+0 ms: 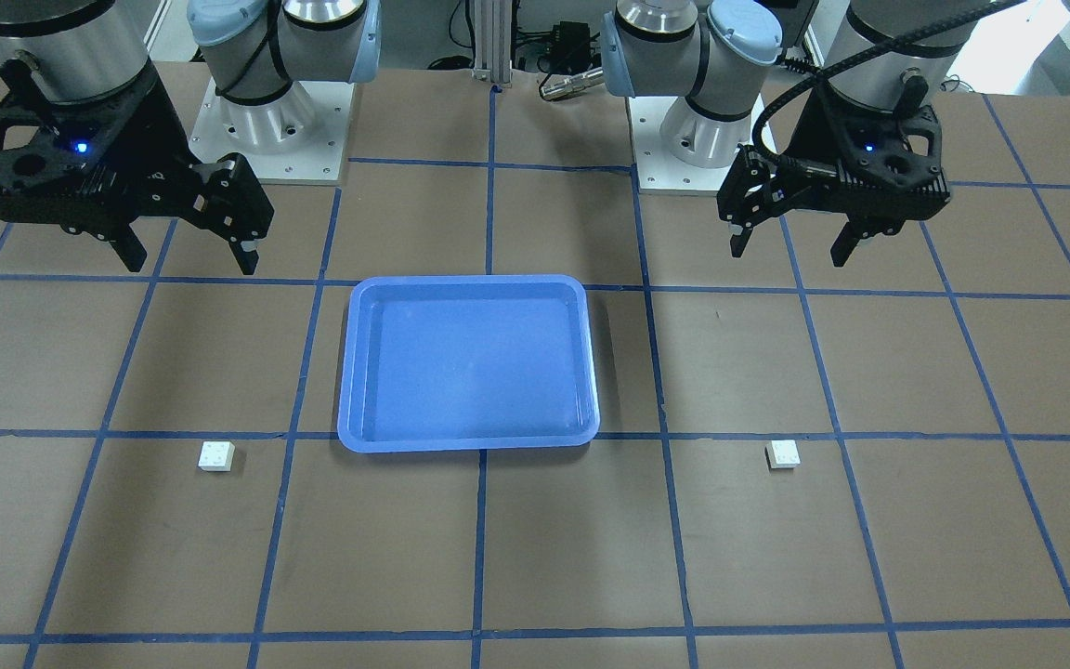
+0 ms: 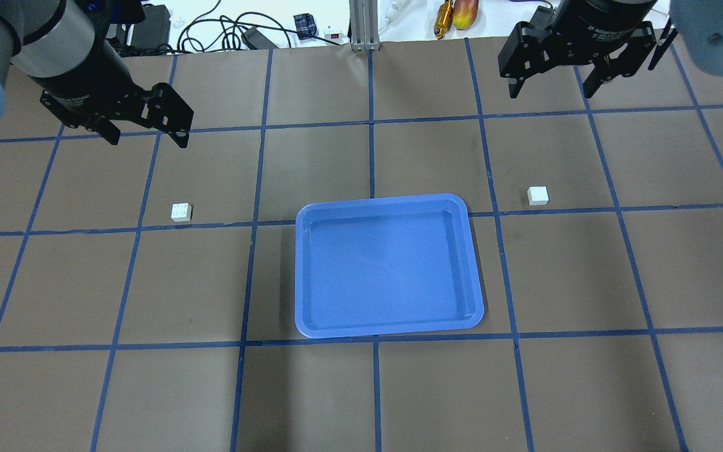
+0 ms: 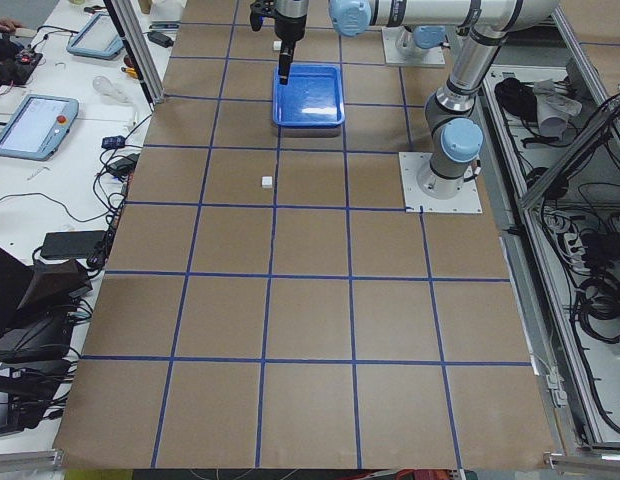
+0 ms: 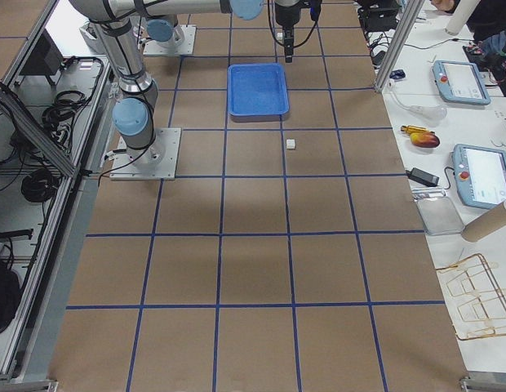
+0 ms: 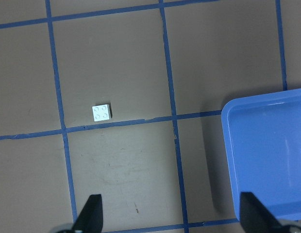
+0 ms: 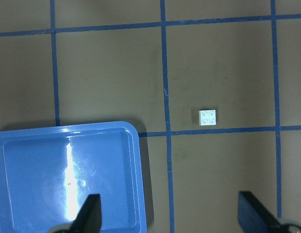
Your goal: Assemble white blocks and place on blue tray
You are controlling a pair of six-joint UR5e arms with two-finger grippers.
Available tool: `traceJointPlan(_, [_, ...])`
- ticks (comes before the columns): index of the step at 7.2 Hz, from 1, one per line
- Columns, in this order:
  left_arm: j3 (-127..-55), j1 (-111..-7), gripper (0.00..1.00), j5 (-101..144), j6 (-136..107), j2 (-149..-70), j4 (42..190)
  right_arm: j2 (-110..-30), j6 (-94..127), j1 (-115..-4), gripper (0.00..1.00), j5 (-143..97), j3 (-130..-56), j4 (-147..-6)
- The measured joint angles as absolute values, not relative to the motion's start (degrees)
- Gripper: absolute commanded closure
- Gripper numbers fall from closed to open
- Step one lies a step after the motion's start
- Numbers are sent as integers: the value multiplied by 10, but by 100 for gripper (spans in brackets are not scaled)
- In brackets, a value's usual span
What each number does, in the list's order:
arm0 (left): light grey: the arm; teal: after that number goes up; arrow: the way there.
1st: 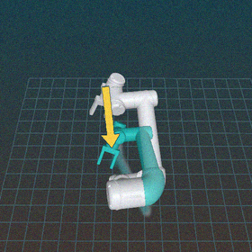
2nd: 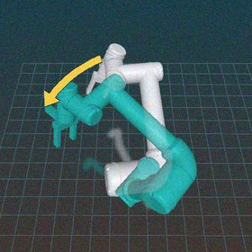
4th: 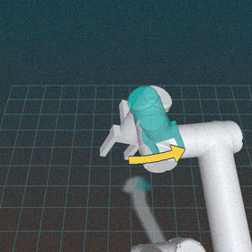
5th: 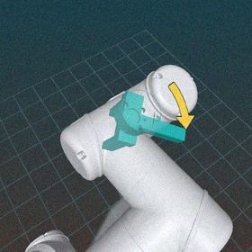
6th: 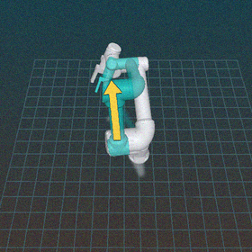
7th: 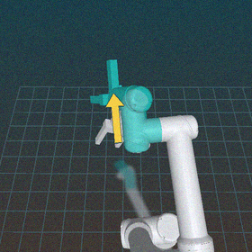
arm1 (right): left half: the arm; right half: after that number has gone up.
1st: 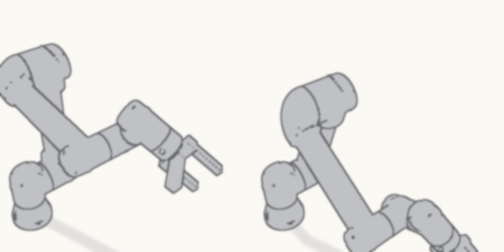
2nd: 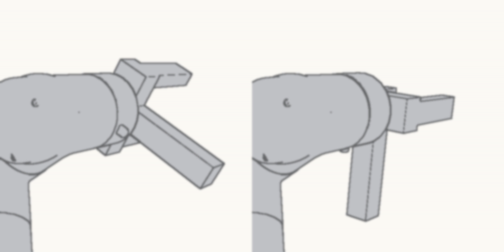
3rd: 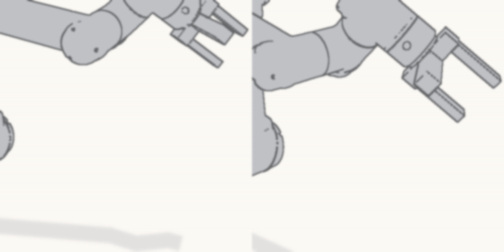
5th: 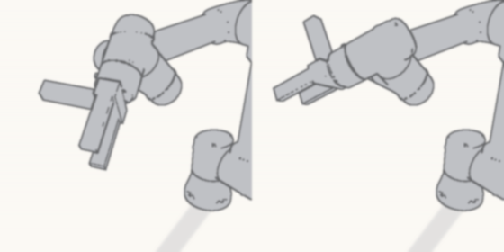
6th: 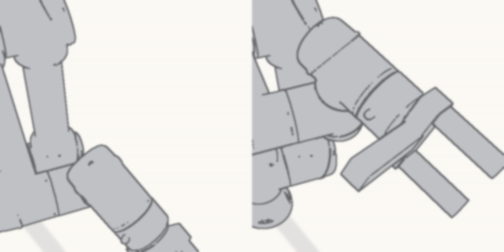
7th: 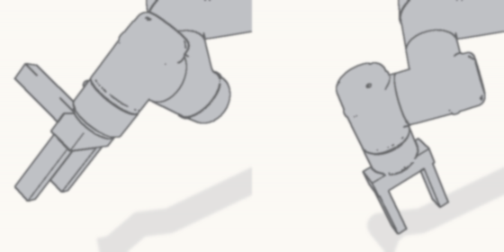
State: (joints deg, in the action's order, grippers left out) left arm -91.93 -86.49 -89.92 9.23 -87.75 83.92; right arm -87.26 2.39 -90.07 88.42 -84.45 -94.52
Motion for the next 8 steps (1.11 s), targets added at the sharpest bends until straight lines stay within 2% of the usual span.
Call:
traceJointPlan(4, [-914, -846, 0, -908, 100, -882, 846, -878, 27, -901, 0, 888, -843, -935])
traceJointPlan(6, [-917, -804, 0, -906, 143, -924, 839, -880, 31, -901, 0, 892, -842, -916])
traceJointPlan(8, [-923, -786, 0, -908, 173, -1000, 772, -879, 29, -901, 0, 890, -839, -904])
